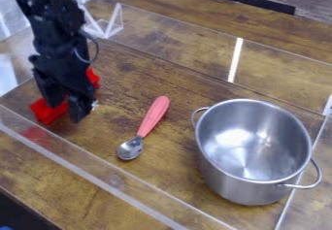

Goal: Put the red object in the silver pot

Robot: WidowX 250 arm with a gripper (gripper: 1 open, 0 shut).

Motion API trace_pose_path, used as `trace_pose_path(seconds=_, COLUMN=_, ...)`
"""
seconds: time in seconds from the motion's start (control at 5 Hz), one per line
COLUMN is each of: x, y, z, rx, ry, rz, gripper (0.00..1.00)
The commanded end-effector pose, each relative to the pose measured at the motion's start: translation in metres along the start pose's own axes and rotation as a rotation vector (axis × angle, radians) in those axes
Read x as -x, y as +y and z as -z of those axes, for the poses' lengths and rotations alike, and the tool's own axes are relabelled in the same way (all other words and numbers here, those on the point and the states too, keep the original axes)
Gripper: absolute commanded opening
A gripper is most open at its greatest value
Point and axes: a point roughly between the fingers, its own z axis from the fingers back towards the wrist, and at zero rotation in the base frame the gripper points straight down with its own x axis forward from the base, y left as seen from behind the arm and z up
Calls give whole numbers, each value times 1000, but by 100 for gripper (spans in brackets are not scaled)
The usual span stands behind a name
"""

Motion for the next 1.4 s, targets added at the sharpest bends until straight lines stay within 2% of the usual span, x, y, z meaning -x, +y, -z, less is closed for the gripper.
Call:
trace_pose_path(seconds=0.0, x=-4, y=6, z=-10, rx=-17, ry=-30, rz=-25, gripper=0)
trace_pose_path(seconds=0.4, x=-32, y=-30, z=-74, rx=-66, ry=-102, rz=1, gripper=0)
trace_pose_path(seconds=0.6, x=-56, y=-70, z=-97, rx=-51, ry=-141, rz=42, gripper=0)
trace_pose_path(seconds=0.8, x=-69, y=-113, z=-105, rx=-16, ry=-163, rz=69, gripper=0)
trace_pose_path(seconds=1.0, x=-56, y=-83, z=-97, rx=-29, ry=-160, rz=62, gripper=100)
trace_pose_path(seconds=1.2, x=-46, y=-59, z=-89, rx=-41, ry=-158, rz=59, gripper=100)
